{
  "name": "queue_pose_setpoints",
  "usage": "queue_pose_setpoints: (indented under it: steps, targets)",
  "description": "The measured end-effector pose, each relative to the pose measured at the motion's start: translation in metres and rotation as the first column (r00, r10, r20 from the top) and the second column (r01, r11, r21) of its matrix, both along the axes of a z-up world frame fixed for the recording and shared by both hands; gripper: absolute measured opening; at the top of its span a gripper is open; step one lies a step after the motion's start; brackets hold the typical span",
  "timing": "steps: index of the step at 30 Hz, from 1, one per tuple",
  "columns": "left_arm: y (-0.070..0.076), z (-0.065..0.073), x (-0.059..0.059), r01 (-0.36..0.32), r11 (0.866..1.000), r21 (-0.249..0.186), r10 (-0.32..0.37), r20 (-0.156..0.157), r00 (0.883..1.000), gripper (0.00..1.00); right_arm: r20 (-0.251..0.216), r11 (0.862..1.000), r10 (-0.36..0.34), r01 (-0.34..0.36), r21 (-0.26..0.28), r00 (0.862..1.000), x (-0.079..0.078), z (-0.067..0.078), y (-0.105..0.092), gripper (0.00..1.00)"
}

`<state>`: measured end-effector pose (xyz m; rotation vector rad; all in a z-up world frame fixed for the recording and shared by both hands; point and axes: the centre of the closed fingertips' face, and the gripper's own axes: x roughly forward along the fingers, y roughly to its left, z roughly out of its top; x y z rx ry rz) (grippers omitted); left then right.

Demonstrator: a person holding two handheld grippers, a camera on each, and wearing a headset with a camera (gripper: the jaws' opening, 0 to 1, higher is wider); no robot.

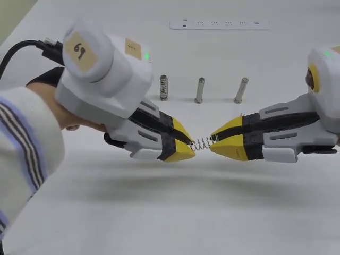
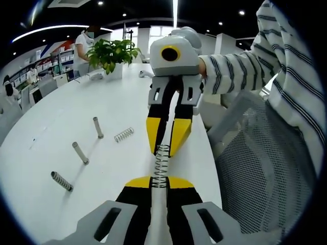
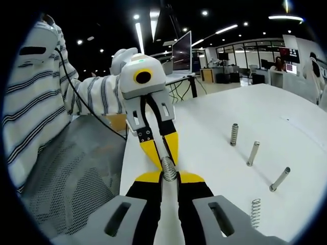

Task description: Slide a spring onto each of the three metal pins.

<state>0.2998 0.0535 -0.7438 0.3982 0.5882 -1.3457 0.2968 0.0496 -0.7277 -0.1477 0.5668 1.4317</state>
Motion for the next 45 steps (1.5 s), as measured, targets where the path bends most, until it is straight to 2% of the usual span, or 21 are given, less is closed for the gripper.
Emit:
queue_pose_setpoints:
  steps: [5,14,20,24,32,36,41,45]
  targets:
    - [-0.003,-0.002,-0.002,-0.016,1.000,-0.013,0.016,0.016,1.000,0.02,0.025,0.999,0.010,-0.009,-0.041,1.000,-0.001,0.002,-0.002,0.08]
    - [-0.006,0.000,-0.004,-0.063,0.997,-0.049,0.064,0.024,0.998,0.02,0.074,0.992,0.050,-0.040,-0.120,0.996,-0.004,0.007,-0.002,0.08]
    - [-0.008,0.002,-0.003,-0.086,0.994,-0.066,0.089,0.043,0.995,0.02,0.100,0.987,0.082,-0.066,-0.149,0.992,-0.002,0.012,-0.001,0.08]
    - [-0.011,0.002,-0.004,-0.093,0.993,-0.077,0.097,0.052,0.994,0.02,0.112,0.977,0.116,-0.093,-0.192,0.987,-0.005,0.013,-0.002,0.08]
    - [-0.019,0.002,-0.007,-0.096,0.991,-0.092,0.102,0.065,0.993,0.02,0.107,0.957,0.157,-0.125,-0.261,0.982,-0.006,0.014,-0.008,0.08]
    - [-0.024,0.002,-0.007,-0.104,0.989,-0.109,0.111,0.057,0.992,0.02,0.114,0.941,0.180,-0.137,-0.309,0.977,-0.007,0.014,-0.011,0.08]
    - [-0.029,0.003,-0.007,-0.121,0.983,-0.138,0.129,0.049,0.990,0.02,0.125,0.930,0.195,-0.143,-0.339,0.973,-0.009,0.017,-0.012,0.08]
    - [-0.031,0.003,-0.009,-0.127,0.981,-0.150,0.134,0.042,0.990,0.02,0.105,0.920,0.188,-0.138,-0.368,0.976,-0.009,0.015,-0.014,0.08]
